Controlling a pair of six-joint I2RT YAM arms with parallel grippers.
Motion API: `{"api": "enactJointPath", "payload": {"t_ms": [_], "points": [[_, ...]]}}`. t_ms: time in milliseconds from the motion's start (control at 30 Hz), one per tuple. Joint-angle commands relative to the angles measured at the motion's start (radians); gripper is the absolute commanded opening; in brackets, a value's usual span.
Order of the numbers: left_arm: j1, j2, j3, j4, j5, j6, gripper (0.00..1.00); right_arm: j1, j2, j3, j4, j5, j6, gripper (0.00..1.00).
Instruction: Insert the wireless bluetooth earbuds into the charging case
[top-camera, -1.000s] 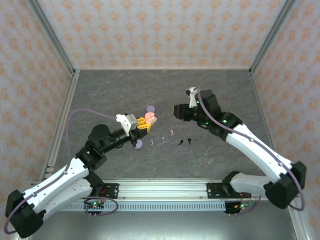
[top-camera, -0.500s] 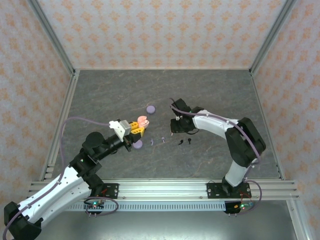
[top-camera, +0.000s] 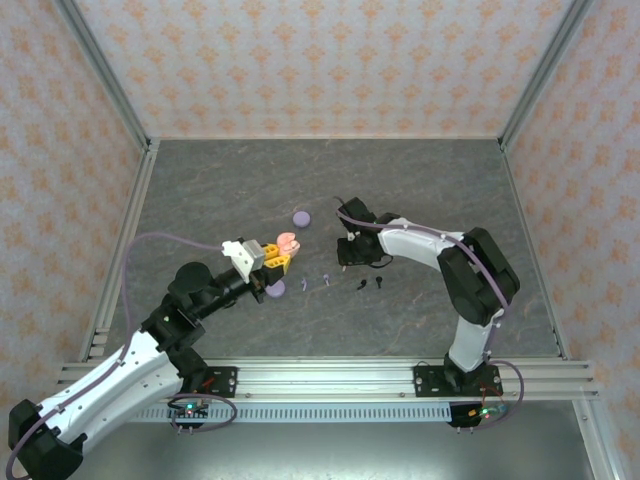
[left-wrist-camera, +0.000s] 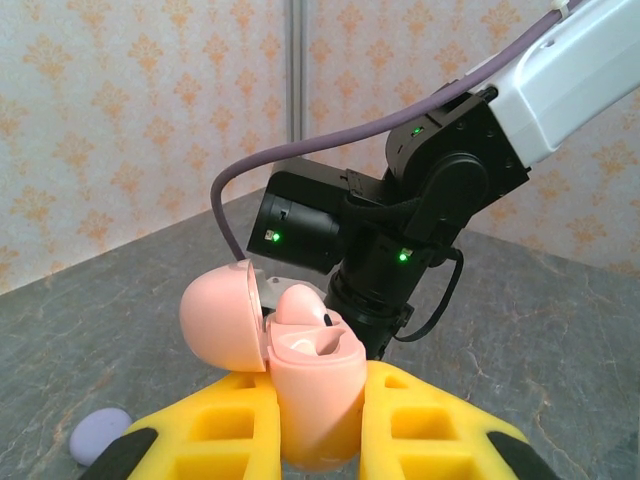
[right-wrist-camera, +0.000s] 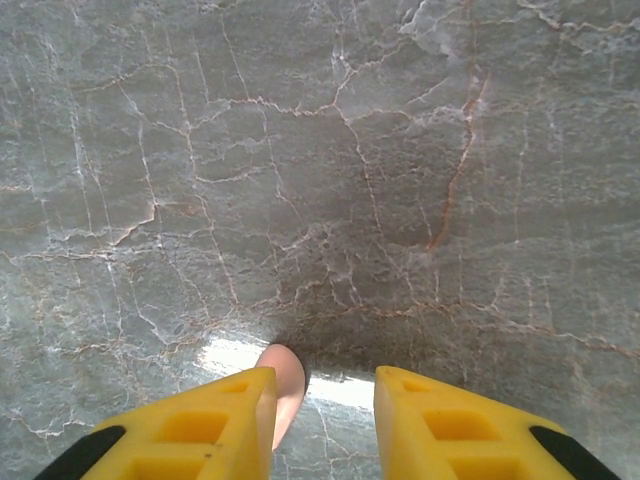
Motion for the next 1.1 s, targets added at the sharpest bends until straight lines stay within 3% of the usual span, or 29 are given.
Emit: {"api": "enactJointPath", "payload": {"t_ms": [0,633,1067], "points": [[-0.011,-0.003,0.012,0.011,-0.012,0.022,0.00,0.001,0.016,0.028,0.014,-0.005,0.006,0.32],[-0.010,-0.005,0.010,0.006,-0.014,0.024,0.00,0.015,0.055,0.047,0.009,-0.022,-0.007,0.32],[-0.010,0.000,0.009,0.010,-0.014,0.024,0.00,0.009,-0.017,0.037,-0.019,0.022,-0.010,0.32]]}}
